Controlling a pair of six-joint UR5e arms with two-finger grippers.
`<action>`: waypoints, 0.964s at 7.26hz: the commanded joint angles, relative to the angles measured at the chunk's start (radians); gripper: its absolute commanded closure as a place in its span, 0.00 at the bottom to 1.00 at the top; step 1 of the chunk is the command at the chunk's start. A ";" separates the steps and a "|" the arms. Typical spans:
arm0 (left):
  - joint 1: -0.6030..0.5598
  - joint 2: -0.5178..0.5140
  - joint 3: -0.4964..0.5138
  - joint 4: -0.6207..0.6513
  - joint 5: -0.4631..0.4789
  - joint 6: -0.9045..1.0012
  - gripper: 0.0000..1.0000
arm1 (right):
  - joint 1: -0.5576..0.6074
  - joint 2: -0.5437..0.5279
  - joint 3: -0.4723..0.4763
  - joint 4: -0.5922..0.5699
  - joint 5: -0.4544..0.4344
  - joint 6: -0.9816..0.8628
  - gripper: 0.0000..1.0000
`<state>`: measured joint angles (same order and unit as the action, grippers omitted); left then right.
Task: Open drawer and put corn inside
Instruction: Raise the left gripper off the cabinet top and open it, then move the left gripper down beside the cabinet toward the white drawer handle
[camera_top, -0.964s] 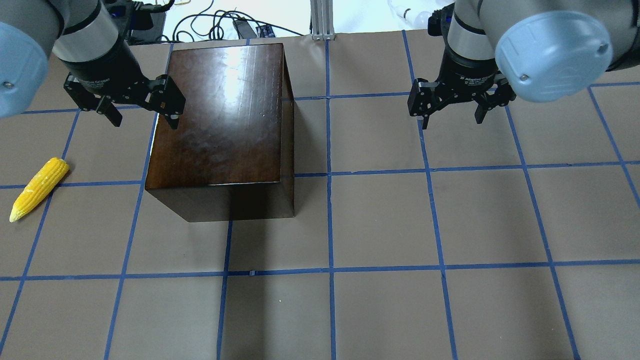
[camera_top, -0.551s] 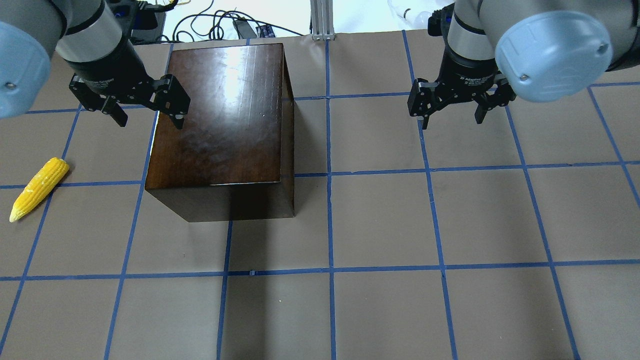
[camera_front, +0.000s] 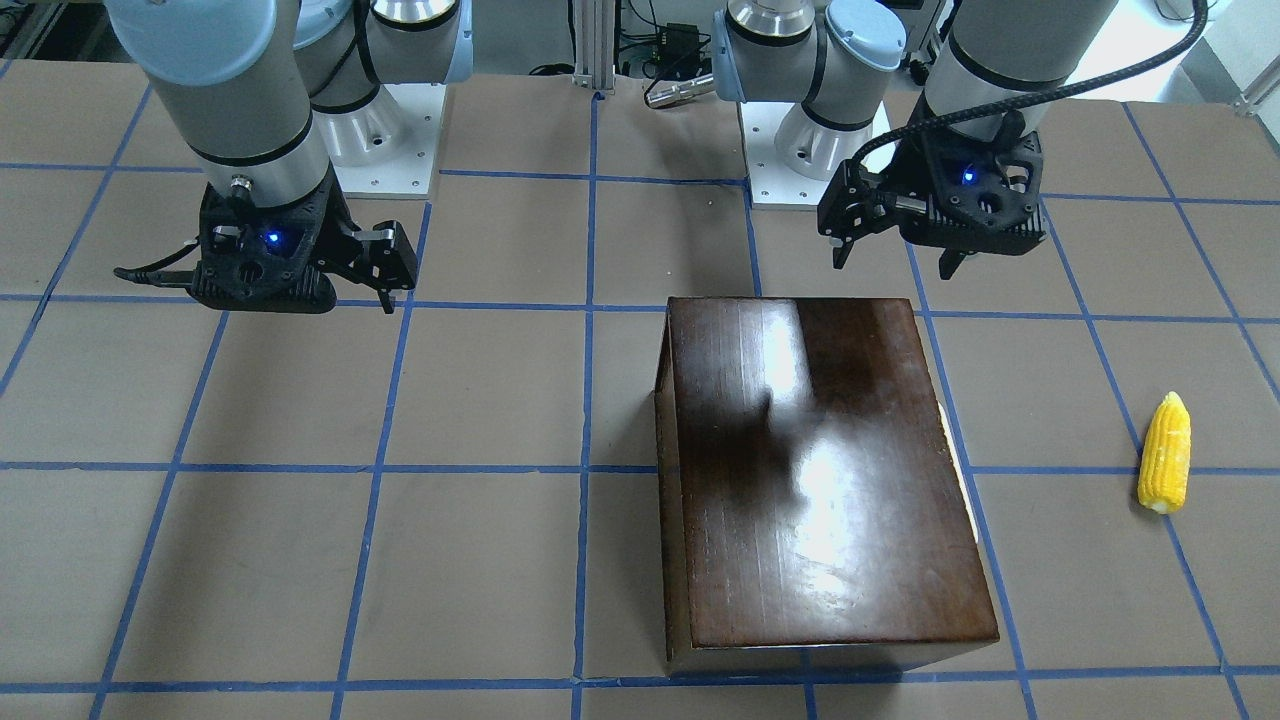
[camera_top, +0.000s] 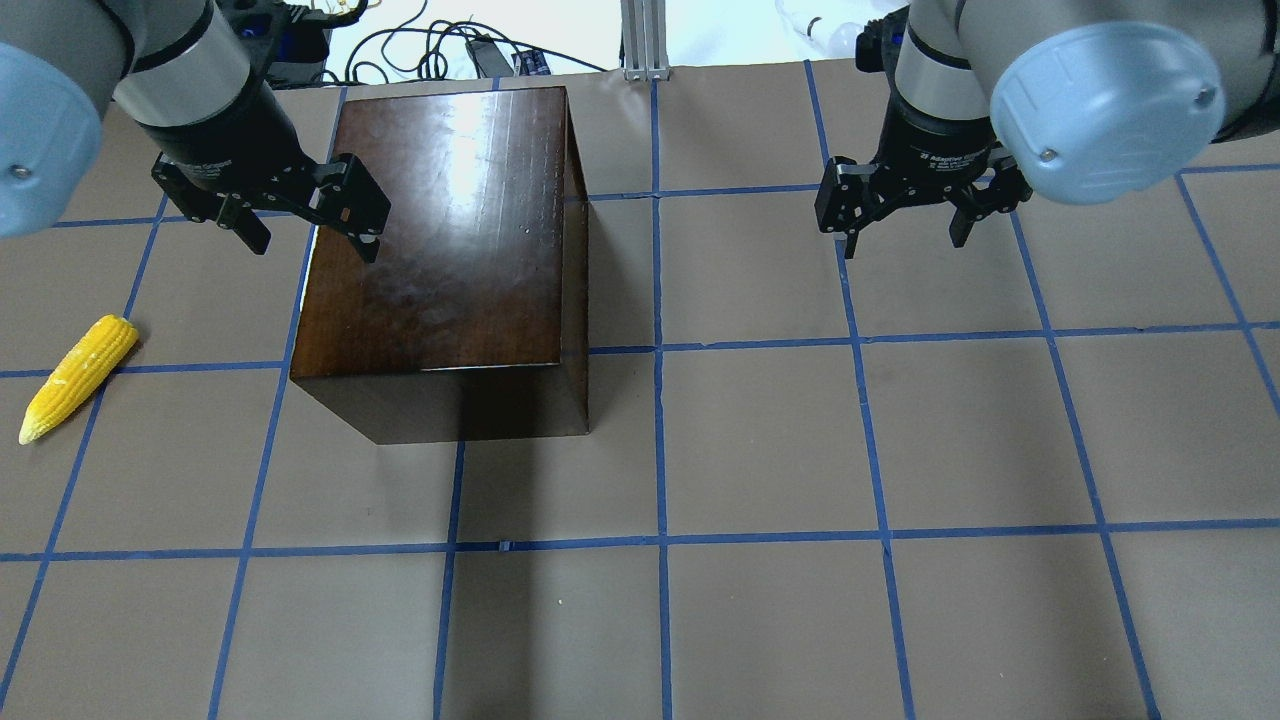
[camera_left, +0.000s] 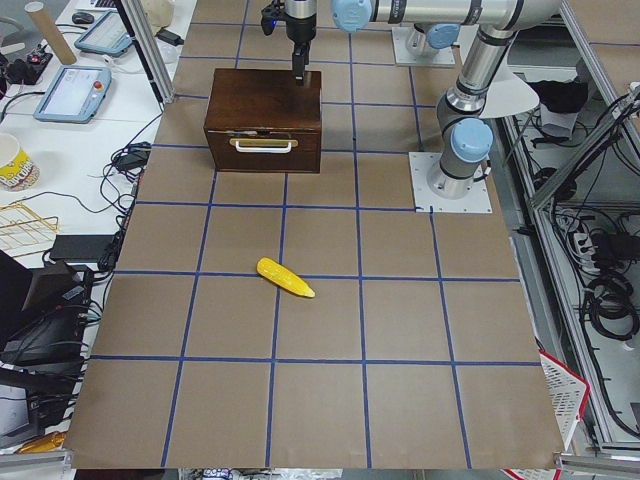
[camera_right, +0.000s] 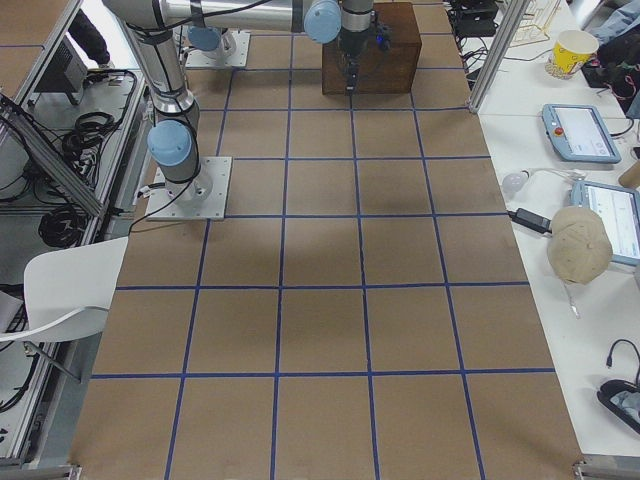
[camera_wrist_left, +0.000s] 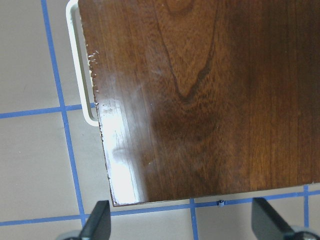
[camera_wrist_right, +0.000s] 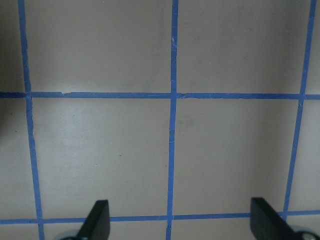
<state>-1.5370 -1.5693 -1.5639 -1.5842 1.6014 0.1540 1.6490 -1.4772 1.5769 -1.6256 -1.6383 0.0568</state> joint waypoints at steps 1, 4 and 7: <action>0.049 0.003 0.005 0.003 -0.004 -0.011 0.00 | 0.000 0.000 0.000 0.001 0.000 0.000 0.00; 0.202 -0.020 0.035 0.009 -0.014 0.009 0.00 | 0.000 0.000 0.000 0.001 0.000 0.000 0.00; 0.348 -0.058 0.030 0.023 -0.128 0.236 0.00 | 0.000 0.000 0.000 0.001 0.000 0.000 0.00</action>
<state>-1.2554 -1.6055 -1.5313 -1.5672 1.5421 0.2707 1.6490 -1.4772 1.5769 -1.6252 -1.6383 0.0567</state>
